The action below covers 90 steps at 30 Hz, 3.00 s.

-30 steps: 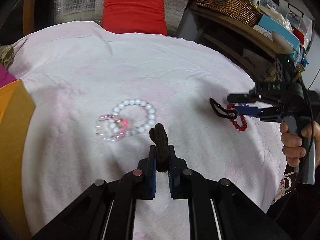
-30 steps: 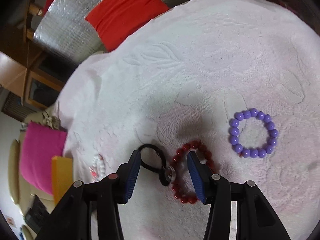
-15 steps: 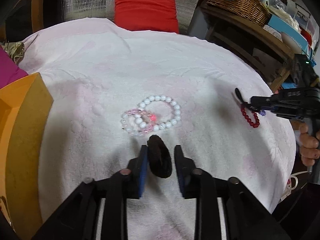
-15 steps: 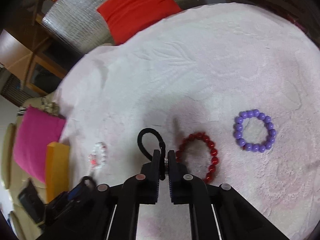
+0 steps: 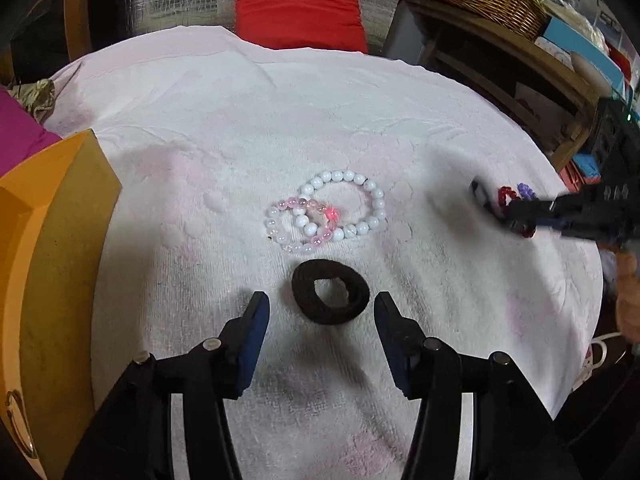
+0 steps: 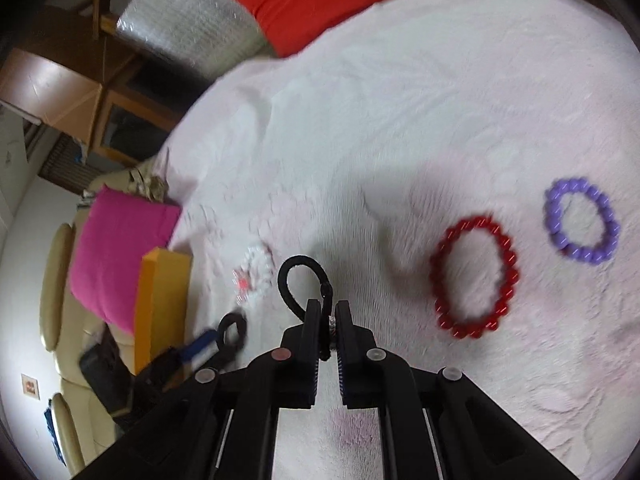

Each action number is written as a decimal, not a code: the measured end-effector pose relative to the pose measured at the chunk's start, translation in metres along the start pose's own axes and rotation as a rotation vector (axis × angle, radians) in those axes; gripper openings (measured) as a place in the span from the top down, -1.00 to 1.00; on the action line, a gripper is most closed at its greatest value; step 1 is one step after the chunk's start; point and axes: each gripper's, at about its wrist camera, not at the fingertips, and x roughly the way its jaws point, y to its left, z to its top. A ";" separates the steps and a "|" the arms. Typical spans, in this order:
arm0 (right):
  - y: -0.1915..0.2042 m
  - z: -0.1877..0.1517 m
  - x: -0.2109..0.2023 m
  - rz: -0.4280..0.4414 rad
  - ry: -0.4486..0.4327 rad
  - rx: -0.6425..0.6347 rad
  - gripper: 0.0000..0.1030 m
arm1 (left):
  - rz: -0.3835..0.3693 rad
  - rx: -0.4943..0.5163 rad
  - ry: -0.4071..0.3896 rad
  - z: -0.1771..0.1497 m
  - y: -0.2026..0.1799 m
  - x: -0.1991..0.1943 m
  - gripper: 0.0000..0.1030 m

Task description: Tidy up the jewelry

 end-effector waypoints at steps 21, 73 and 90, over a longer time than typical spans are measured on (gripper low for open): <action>-0.005 -0.004 0.021 -0.076 0.031 -0.014 0.42 | 0.085 0.005 -0.032 0.006 -0.011 0.021 0.68; 0.071 -0.030 0.019 -0.201 -0.106 -0.338 0.83 | 0.520 -0.073 -0.328 -0.009 0.005 -0.104 0.75; 0.153 -0.042 0.040 -0.034 -0.121 -0.359 0.83 | 0.564 -0.159 -0.370 -0.032 0.049 -0.140 0.75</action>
